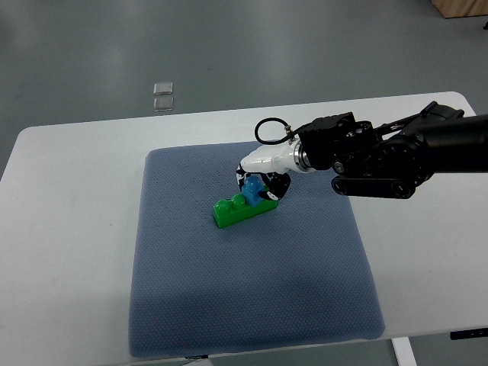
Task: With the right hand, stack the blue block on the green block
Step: 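Lower the blue block onto the green block's studs and press down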
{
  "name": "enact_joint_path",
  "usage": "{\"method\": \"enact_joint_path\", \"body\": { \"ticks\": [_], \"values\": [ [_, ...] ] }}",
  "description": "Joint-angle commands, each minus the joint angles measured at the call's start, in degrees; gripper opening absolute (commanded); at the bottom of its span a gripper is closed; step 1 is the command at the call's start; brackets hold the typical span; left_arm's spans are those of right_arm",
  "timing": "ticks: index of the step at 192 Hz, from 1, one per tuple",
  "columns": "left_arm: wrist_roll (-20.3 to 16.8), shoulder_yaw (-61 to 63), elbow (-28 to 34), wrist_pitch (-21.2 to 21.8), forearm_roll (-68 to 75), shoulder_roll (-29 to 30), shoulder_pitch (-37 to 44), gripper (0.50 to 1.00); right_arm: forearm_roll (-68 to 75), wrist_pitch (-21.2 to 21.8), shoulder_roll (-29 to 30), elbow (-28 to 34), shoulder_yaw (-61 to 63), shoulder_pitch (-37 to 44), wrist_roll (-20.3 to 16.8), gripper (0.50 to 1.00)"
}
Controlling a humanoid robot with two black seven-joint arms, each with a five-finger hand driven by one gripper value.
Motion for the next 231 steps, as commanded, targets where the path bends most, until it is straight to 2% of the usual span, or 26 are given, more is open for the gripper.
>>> {"method": "enact_joint_path", "body": {
  "ticks": [1, 34, 49, 51, 60, 68, 89, 109, 231],
  "values": [
    [0.0, 0.0, 0.0, 0.01, -0.06, 0.0, 0.0, 1.0, 0.03, -0.04, -0.13, -0.02, -0.16, 0.01, 0.07, 0.5],
    [0.0, 0.0, 0.0, 0.01, 0.03, 0.0, 0.0, 1.0, 0.12, 0.05, -0.57, 0.07, -0.16, 0.53, 0.15, 0.502],
    [0.0, 0.0, 0.0, 0.01, 0.03, 0.0, 0.0, 1.0, 0.21, 0.49, -0.74, 0.16, -0.16, 0.8, 0.15, 0.602],
    [0.0, 0.0, 0.0, 0.01, 0.03, 0.0, 0.0, 1.0, 0.21, 0.49, -0.74, 0.16, -0.16, 0.8, 0.15, 0.603],
    [0.0, 0.0, 0.0, 0.01, 0.03, 0.0, 0.0, 1.0, 0.21, 0.58, -0.74, 0.16, -0.16, 0.8, 0.24, 0.68],
    [0.0, 0.0, 0.0, 0.01, 0.03, 0.0, 0.0, 1.0, 0.29, 0.58, -0.83, 0.16, -0.16, 0.8, 0.24, 0.719],
    [0.0, 0.0, 0.0, 0.01, 0.03, 0.0, 0.0, 1.0, 0.38, 0.93, -1.01, 0.51, -0.16, 0.97, 0.24, 0.787],
    [0.0, 0.0, 0.0, 0.01, -0.06, 0.0, 0.0, 1.0, 0.38, 1.89, -1.01, 0.51, -0.07, 1.24, 0.24, 0.817],
    [0.0, 0.0, 0.0, 0.01, 0.03, 0.0, 0.0, 1.0, 0.38, 2.07, -1.98, 0.25, 0.46, 2.64, 0.33, 0.829]
  ]
}}
